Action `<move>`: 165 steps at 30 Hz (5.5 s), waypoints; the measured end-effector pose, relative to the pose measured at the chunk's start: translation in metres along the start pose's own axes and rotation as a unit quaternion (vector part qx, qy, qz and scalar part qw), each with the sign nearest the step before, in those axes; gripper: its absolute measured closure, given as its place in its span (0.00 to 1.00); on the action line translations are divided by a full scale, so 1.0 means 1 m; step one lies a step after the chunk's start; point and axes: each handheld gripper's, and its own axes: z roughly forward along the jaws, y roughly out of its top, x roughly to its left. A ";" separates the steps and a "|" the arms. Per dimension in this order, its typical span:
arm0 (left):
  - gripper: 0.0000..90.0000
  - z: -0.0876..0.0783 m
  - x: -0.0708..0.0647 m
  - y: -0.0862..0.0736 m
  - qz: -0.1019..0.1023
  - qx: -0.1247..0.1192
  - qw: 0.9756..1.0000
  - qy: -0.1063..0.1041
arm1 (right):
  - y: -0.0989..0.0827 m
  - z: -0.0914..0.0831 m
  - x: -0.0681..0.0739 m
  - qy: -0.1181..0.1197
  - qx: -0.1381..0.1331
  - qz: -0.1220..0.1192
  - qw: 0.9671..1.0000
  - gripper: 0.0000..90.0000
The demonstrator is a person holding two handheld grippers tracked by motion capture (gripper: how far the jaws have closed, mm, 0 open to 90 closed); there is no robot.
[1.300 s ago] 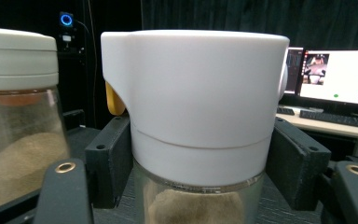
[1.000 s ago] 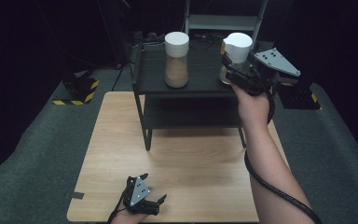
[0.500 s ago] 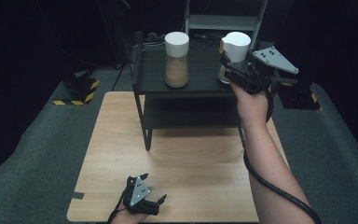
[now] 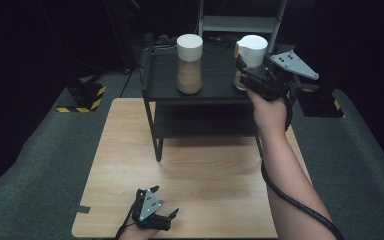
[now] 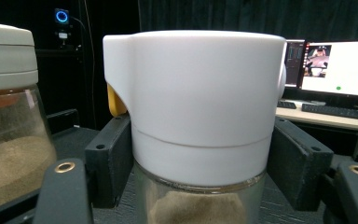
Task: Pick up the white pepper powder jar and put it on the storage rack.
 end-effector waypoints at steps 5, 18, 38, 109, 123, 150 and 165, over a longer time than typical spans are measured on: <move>0.01 0.000 0.000 0.000 0.001 0.001 1.000 0.000 | 0.002 0.000 0.001 -0.002 0.010 -0.001 1.000 0.24; 0.01 0.000 0.000 0.001 0.001 0.002 1.000 -0.002 | 0.002 -0.015 0.006 -0.004 0.003 -0.005 1.000 0.00; 0.01 0.001 -0.001 0.001 0.008 0.004 1.000 -0.002 | -0.016 -0.056 0.009 0.021 0.008 -0.013 1.000 0.00; 0.01 -0.001 -0.002 -0.003 0.005 -0.009 1.000 0.004 | -0.225 -0.150 0.025 0.048 0.175 -0.065 0.981 0.00; 0.01 0.000 -0.002 -0.003 0.011 -0.012 1.000 0.001 | -0.240 -0.153 0.033 0.037 0.226 -0.095 0.969 0.00; 0.03 -0.004 0.010 -0.012 -0.008 -0.045 0.998 -0.036 | -0.233 -0.151 0.033 0.053 0.252 -0.110 0.960 0.00; 0.02 -0.030 0.010 0.001 -0.024 -0.093 0.995 -0.017 | -0.222 -0.167 0.018 0.041 0.207 -0.062 0.976 0.00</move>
